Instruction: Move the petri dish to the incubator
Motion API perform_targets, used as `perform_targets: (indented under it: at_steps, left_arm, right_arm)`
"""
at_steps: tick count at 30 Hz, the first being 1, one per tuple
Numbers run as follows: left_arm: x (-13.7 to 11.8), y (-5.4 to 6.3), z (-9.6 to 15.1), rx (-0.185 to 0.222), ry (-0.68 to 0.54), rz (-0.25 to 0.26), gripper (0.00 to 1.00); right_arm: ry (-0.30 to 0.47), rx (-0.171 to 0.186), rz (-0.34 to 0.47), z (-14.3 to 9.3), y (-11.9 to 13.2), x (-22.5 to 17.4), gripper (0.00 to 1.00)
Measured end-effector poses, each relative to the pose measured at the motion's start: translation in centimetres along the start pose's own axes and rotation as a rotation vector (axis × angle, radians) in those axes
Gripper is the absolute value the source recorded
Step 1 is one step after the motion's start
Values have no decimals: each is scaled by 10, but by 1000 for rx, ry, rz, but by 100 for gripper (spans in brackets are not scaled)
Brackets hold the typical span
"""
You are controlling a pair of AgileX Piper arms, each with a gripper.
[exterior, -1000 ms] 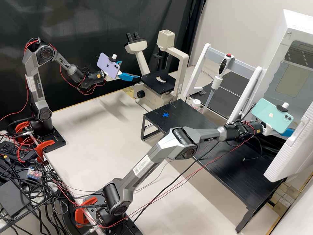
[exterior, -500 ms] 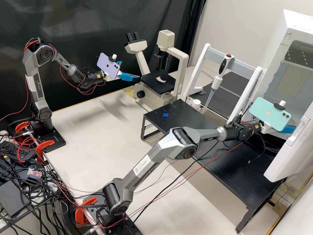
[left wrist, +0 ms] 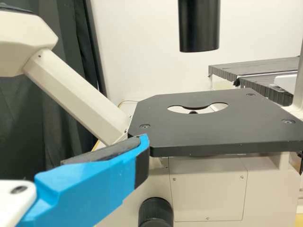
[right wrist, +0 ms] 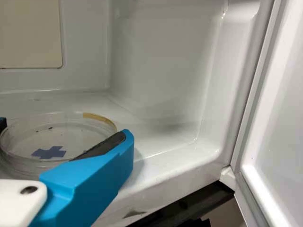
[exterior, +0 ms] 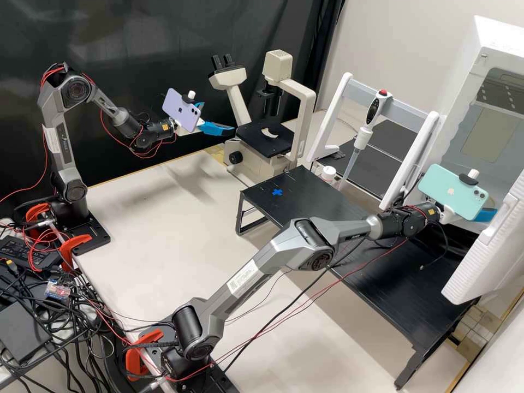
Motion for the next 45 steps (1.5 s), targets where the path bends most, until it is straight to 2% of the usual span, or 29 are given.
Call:
perform_targets:
  at_steps: [9, 13, 16, 22, 24, 26, 27, 31, 35, 37, 39, 42, 45]
  left_arm:
    - [0, 0, 0, 0, 0, 0, 100]
    - [0, 0, 0, 0, 0, 0, 100]
    - [0, 0, 0, 0, 0, 0, 100]
    - [0, 0, 0, 0, 0, 0, 100]
    - [0, 0, 0, 0, 0, 0, 100]
    - [0, 0, 0, 0, 0, 0, 100]
    - [0, 0, 0, 0, 0, 0, 100]
    - [0, 0, 0, 0, 0, 0, 100]
    - [0, 0, 0, 0, 0, 0, 100]
    - [0, 0, 0, 0, 0, 0, 100]
    - [0, 0, 0, 0, 0, 0, 100]
    - [0, 0, 0, 0, 0, 0, 100]
    - [0, 0, 0, 0, 0, 0, 100]
  right_arm:
    - [17, -19, -1, 6, -7, -7, 100]
    - [45, -21, 18, 5, -1, -24, 100]
    - [52, -40, 31, 7, 6, -44, 100]
    - [51, -38, 122, 13, 21, -102, 100]
    - [68, -18, 171, 13, 30, -127, 100]
    - [95, -18, 216, 11, 37, -151, 100]
    - [133, -13, 261, 8, 42, -170, 100]
    - [217, 4, 338, 0, 44, -218, 100]
    - [305, 6, 378, -11, 31, -271, 100]
    - [328, 13, 367, -16, 22, -288, 100]
    - [368, 20, 328, -27, 5, -313, 100]
    - [404, 12, 243, -35, -25, -347, 100]
    - [463, 30, 167, -45, -50, -378, 100]
